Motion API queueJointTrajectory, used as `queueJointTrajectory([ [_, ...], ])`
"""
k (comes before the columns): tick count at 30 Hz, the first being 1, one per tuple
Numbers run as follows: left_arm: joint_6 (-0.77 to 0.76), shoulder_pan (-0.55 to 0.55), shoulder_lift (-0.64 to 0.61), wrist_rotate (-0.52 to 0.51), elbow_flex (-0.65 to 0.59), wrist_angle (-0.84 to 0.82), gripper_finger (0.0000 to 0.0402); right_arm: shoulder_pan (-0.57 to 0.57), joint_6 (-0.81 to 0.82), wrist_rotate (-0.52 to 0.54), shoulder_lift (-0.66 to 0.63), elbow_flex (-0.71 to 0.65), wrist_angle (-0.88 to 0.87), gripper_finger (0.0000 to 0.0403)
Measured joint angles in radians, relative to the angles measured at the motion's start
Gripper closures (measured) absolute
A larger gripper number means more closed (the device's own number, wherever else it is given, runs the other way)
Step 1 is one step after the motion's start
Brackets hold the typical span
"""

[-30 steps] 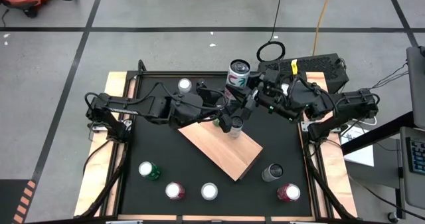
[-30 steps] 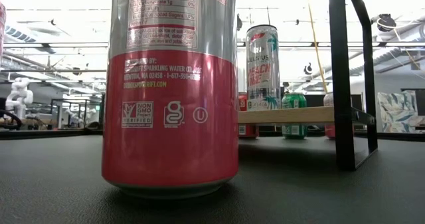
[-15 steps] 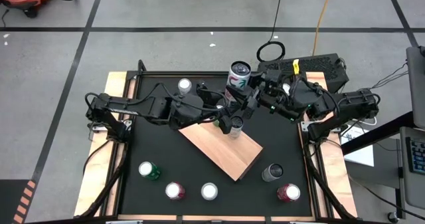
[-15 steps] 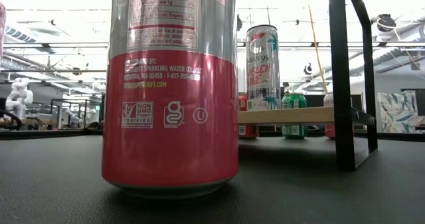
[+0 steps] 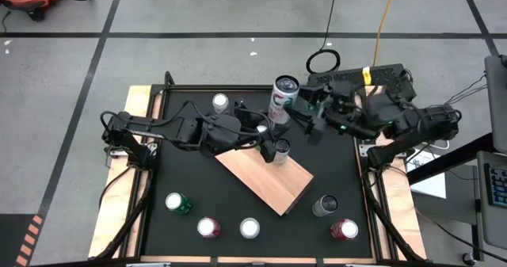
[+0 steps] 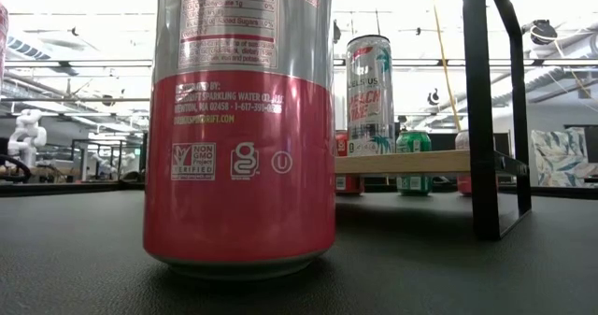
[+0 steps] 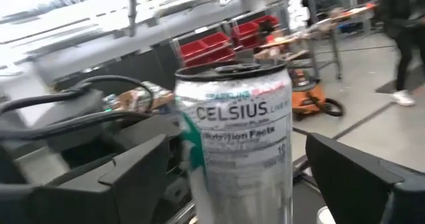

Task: Place canned beverage on shelf
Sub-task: Put the left white soda can aligned with the other white soda can

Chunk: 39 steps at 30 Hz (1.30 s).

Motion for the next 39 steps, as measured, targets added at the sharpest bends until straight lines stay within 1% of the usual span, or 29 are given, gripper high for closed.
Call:
queueJointTrajectory([
  [5, 0.002, 0.003, 0.0, 0.0, 0.0, 0.001, 0.0152, 0.0, -0.025, -0.073, -0.056, -0.001, -0.051, 0.007],
  [8, -0.002, 0.005, 0.0, 0.0, 0.0, 0.004, 0.0152, -0.001, -0.027, -0.09, -0.097, -0.001, -0.089, 0.007],
  [12, -0.002, 0.008, 0.0, 0.007, 0.0, -0.002, 0.0152, -0.001, -0.024, -0.155, -0.145, -0.001, -0.123, 0.007],
  [15, -0.003, 0.018, 0.004, 0.058, 0.0, 0.0, 0.0152, -0.001, -0.032, -0.18, -0.164, 0.013, -0.175, 0.0065],
  [17, -0.003, 0.02, 0.008, 0.105, 0.0, -0.003, 0.0152, -0.001, -0.035, -0.181, -0.163, 0.048, -0.253, 0.0056],
  [19, -0.003, 0.02, 0.019, 0.13, 0.0, -0.003, 0.0152, -0.001, -0.038, -0.181, -0.152, 0.093, -0.333, 0.0043],
  [23, 0.01, 0.011, 0.038, 0.134, 0.0, 0.015, 0.0153, -0.001, -0.002, -0.182, -0.112, 0.209, -0.491, 0.0018],
  [26, 0.049, 0.008, 0.057, 0.138, 0.001, 0.069, 0.0153, -0.001, 0.041, -0.181, -0.075, 0.304, -0.569, 0.0007],
  [29, 0.077, 0.002, 0.073, 0.138, 0.0, 0.07, 0.0153, -0.001, 0.061, -0.182, -0.027, 0.391, -0.61, 0.0005],
  [33, 0.085, -0.009, 0.093, 0.133, 0.0, 0.068, 0.0153, 0.003, 0.062, -0.182, 0.049, 0.486, -0.618, 0.0009],
  [35, 0.092, -0.013, 0.108, 0.122, 0.001, 0.088, 0.0153, 0.016, 0.07, -0.181, 0.09, 0.535, -0.657, 0.001],
  [36, 0.109, -0.019, 0.109, 0.115, 0.0, 0.072, 0.0153, 0.02, 0.076, -0.18, 0.111, 0.56, -0.683, 0.001],
  [39, 0.154, -0.029, 0.136, 0.107, 0.001, 0.087, 0.0153, 0.034, 0.107, -0.18, 0.17, 0.638, -0.788, 0.001],
])
